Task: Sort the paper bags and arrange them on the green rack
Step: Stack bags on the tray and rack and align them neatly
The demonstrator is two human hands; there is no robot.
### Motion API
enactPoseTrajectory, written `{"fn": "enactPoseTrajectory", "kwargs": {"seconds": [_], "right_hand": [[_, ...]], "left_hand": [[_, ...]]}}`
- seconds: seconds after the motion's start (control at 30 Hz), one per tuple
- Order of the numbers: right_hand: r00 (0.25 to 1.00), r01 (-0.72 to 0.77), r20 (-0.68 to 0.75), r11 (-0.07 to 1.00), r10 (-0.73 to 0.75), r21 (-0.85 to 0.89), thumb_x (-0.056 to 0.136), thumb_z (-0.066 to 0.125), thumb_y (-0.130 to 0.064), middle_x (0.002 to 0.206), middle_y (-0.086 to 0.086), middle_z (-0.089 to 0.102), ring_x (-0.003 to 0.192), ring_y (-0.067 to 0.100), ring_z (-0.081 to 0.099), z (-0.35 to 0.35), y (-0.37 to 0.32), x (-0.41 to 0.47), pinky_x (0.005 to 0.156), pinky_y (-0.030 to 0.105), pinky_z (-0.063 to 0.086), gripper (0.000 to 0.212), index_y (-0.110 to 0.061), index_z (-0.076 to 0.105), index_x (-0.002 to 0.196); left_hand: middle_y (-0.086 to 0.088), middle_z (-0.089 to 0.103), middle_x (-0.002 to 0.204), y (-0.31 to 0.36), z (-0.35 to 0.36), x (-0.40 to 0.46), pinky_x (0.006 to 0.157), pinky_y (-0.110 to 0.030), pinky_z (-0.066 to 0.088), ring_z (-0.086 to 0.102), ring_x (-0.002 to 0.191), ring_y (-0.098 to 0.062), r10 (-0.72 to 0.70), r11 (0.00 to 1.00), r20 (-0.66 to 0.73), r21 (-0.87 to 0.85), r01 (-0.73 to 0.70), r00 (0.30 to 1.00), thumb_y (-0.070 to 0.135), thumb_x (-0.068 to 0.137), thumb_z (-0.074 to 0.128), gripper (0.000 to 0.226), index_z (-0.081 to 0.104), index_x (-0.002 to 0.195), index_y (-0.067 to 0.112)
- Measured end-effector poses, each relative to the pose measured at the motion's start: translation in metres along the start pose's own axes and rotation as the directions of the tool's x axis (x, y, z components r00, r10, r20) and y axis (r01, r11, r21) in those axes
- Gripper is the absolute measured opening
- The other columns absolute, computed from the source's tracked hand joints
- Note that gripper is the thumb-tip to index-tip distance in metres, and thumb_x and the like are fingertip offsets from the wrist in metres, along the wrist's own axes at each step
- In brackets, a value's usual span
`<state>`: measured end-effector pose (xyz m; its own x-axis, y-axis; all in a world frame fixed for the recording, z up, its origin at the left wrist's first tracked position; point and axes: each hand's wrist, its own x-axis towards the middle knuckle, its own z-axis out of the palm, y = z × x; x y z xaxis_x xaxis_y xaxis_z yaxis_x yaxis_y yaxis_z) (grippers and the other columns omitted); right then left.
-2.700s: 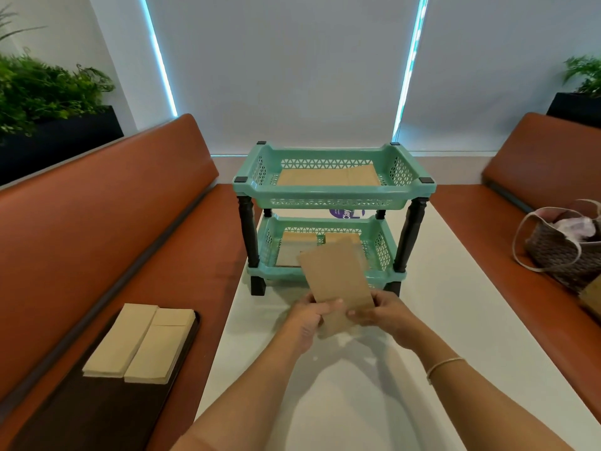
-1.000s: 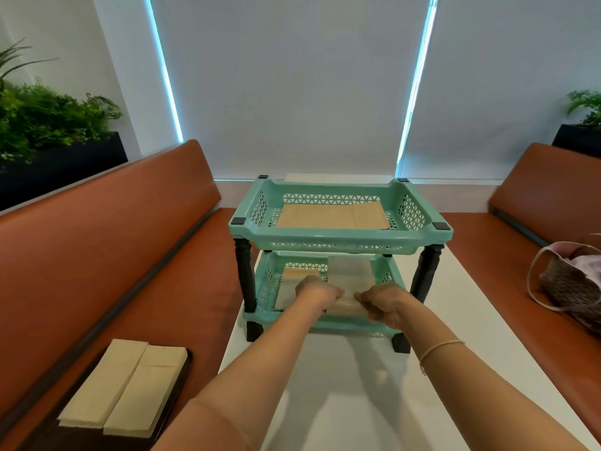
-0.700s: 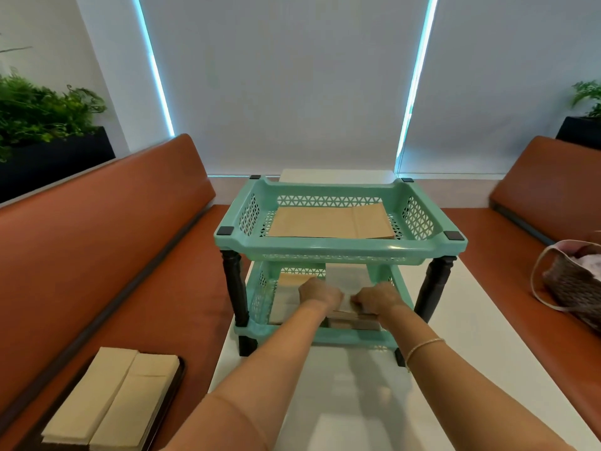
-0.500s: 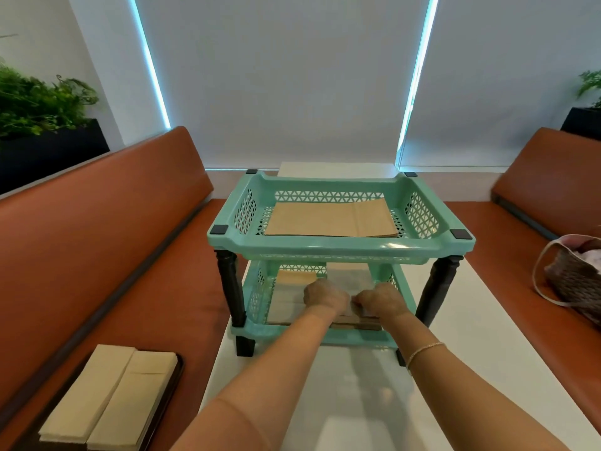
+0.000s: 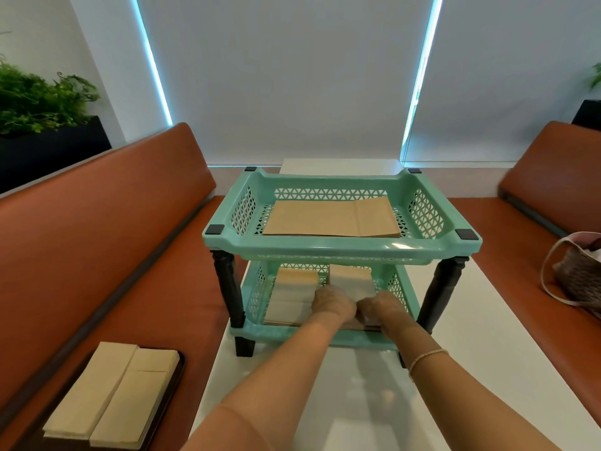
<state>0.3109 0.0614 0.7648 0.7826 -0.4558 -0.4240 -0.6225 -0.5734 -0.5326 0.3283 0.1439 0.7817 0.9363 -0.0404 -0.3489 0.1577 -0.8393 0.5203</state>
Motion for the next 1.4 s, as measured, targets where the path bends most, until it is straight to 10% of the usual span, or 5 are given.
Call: {"fn": "enactPoseTrajectory", "kwargs": {"seconds": [0.13, 0.43, 0.9, 1.17, 1.4], "right_hand": [[0.998, -0.055, -0.007, 0.997, 0.055, -0.048, 0.087, 0.056, -0.022, 0.086, 0.009, 0.054, 0.082, 0.021, 0.052, 0.001, -0.003, 0.001, 0.071, 0.026, 0.045, 0.028, -0.007, 0.044, 0.066], [0.999, -0.015, -0.030, 0.996, 0.017, 0.085, 0.084, 0.060, -0.016, 0.088, 0.007, 0.050, 0.085, 0.019, 0.047, 0.000, 0.000, 0.004, 0.072, 0.025, 0.041, 0.030, -0.015, 0.040, 0.063], [0.994, -0.015, -0.107, 0.985, -0.004, -0.174, 0.084, 0.064, -0.031, 0.078, 0.003, 0.052, 0.083, 0.017, 0.051, 0.000, 0.000, 0.001, 0.077, 0.025, 0.046, 0.037, -0.011, 0.042, 0.062], [0.993, 0.027, -0.110, 0.993, -0.040, -0.116, 0.089, 0.062, -0.032, 0.124, 0.013, 0.058, 0.115, 0.024, 0.056, -0.012, -0.004, -0.011, 0.095, 0.028, 0.045, 0.043, 0.000, 0.055, 0.116], [0.975, 0.116, -0.176, 0.988, -0.133, -0.101, 0.090, 0.060, -0.024, 0.117, 0.013, 0.061, 0.102, 0.026, 0.058, -0.024, -0.024, -0.051, 0.080, 0.026, 0.044, 0.034, 0.001, 0.057, 0.114]], "left_hand": [[-0.016, 0.050, 0.134, -0.003, 0.000, 0.005, 0.094, -0.024, 0.044, 0.052, 0.122, -0.025, 0.058, 0.995, 0.049, 0.081, -0.062, 0.997, 0.018, 0.095, 0.049, 0.040, 0.046, 0.129, -0.004], [-0.013, 0.056, 0.129, -0.004, -0.001, 0.012, 0.094, -0.023, 0.044, 0.055, 0.119, -0.022, 0.051, 0.998, -0.034, 0.031, -0.050, 0.998, 0.018, 0.094, 0.053, 0.036, 0.052, 0.123, -0.003], [-0.013, 0.058, 0.126, -0.008, 0.008, 0.012, 0.089, -0.022, 0.046, 0.058, 0.115, -0.023, -0.074, 0.990, -0.055, -0.123, 0.066, 0.996, 0.009, 0.091, 0.057, 0.032, 0.056, 0.121, 0.000], [-0.014, 0.058, 0.125, -0.012, -0.001, 0.008, 0.086, -0.021, 0.047, 0.059, 0.112, -0.024, -0.029, 0.993, -0.066, -0.119, 0.021, 0.997, 0.012, 0.089, 0.060, 0.033, 0.056, 0.119, 0.000], [-0.012, 0.065, 0.114, -0.024, -0.034, -0.018, 0.072, -0.025, 0.050, 0.066, 0.100, -0.024, 0.010, 0.984, -0.097, -0.176, -0.027, 0.995, 0.022, 0.091, 0.058, 0.028, 0.060, 0.110, 0.001]]}}
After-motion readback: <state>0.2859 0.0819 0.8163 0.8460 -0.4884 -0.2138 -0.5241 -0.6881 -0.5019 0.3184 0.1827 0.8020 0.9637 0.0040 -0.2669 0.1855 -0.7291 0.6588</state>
